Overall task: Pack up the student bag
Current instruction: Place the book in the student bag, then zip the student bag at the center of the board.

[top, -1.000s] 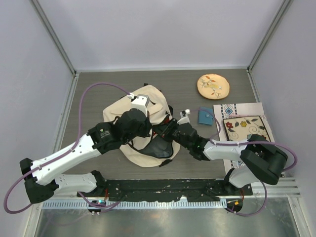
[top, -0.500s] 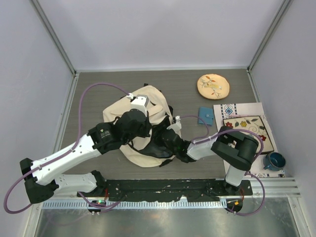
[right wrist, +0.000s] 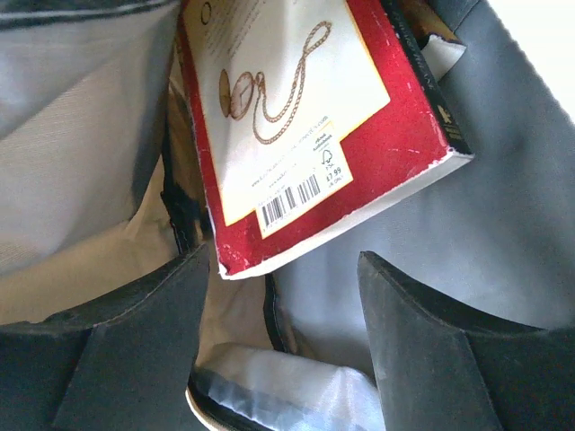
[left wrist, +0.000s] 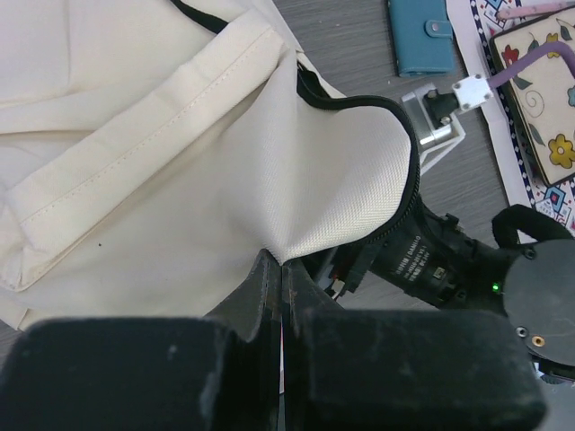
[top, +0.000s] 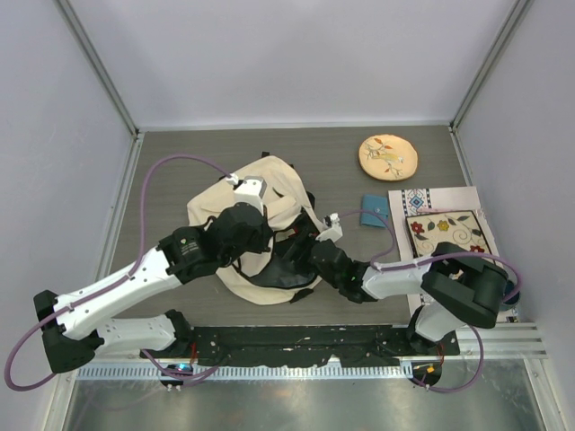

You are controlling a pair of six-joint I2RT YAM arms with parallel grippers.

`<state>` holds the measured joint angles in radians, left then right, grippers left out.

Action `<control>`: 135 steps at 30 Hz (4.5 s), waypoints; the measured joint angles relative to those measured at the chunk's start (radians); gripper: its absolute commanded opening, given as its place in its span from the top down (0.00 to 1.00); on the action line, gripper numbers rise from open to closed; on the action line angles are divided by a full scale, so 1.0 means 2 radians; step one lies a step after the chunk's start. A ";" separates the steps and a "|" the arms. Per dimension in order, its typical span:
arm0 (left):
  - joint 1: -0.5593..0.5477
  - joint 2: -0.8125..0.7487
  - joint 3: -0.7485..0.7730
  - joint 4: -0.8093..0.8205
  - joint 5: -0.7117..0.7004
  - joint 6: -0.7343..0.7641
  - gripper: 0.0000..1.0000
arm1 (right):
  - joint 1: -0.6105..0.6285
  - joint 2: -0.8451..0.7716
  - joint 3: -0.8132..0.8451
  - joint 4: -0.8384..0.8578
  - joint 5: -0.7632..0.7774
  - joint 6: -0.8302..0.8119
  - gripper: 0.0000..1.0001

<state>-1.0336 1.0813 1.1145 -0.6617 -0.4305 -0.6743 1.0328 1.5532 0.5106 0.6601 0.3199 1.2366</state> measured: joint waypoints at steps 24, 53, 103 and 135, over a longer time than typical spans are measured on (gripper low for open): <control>0.002 0.000 -0.001 0.010 0.002 -0.002 1.00 | -0.040 0.097 0.120 0.006 -0.060 -0.028 0.99; 0.009 0.005 -0.011 0.013 -0.003 -0.015 1.00 | -0.026 -0.107 -0.013 -0.049 -0.080 -0.072 0.32; 0.011 0.012 -0.043 0.044 0.019 -0.028 1.00 | -0.017 -0.208 -0.088 -0.257 0.036 -0.117 0.71; 0.011 0.140 -0.053 0.073 0.114 -0.010 0.86 | -0.023 -0.325 -0.047 -0.430 -0.020 -0.053 0.98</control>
<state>-1.0115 1.3605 1.0092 -0.5156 -0.2031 -0.6937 0.9863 0.9035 0.4164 -0.2008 0.2806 1.1313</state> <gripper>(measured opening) 0.097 0.040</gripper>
